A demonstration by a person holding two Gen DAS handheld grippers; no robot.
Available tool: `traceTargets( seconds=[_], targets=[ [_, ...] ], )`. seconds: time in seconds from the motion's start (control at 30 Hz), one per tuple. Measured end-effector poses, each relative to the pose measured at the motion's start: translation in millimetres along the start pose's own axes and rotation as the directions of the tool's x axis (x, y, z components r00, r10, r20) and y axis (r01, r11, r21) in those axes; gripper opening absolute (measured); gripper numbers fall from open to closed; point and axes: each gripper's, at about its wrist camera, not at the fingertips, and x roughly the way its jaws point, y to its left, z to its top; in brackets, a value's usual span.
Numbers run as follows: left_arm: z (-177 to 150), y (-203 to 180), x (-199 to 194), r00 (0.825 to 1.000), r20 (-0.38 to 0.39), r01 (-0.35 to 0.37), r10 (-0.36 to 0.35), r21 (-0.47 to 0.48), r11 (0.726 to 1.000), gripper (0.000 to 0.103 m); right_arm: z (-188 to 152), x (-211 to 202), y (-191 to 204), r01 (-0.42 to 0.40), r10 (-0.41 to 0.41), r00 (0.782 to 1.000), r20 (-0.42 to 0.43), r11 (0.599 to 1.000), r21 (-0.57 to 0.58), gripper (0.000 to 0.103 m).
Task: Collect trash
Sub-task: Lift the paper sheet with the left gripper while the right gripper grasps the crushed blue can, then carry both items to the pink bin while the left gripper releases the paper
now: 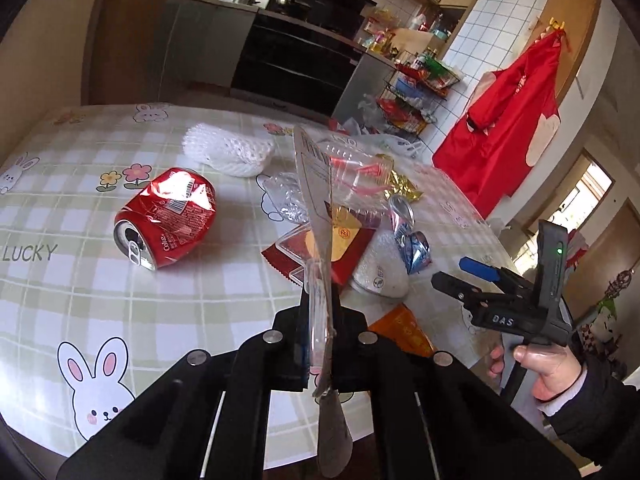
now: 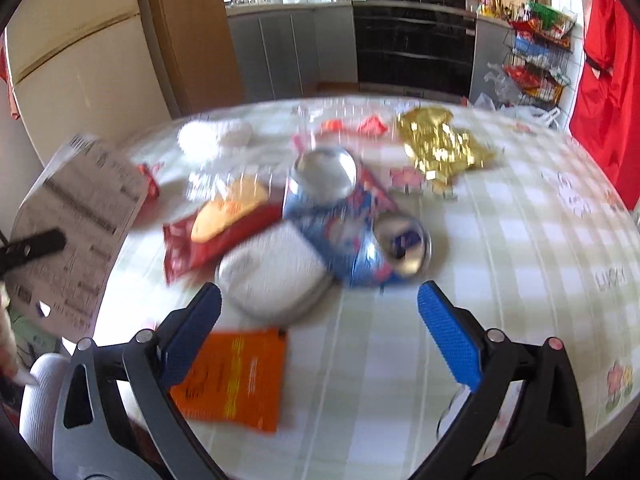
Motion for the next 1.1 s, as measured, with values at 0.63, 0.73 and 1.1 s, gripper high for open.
traceTargets(
  seconds=[0.63,0.73,1.1],
  targets=[
    [-10.5,17.1,-10.3,0.999,0.046,-0.014,0.018,-0.09,0.996,0.007,47.0,86.5,-5.4,0.044,-0.045,0.995,-0.093,0.999,-0.02,0.078],
    [-13.6,14.9,-10.1,0.999,0.046,-0.006,0.011,-0.09,0.996,0.007,49.3,87.5,-3.2,0.041,-0.046,0.994,-0.101,0.998,-0.047,0.077],
    [-16.8,8.0,-15.9,0.999,0.052,-0.006,0.011,-0.082,0.997,0.007,45.7,37.6,-0.7,-0.015,0.015,1.0,0.006,0.999,-0.051,0.051]
  ],
)
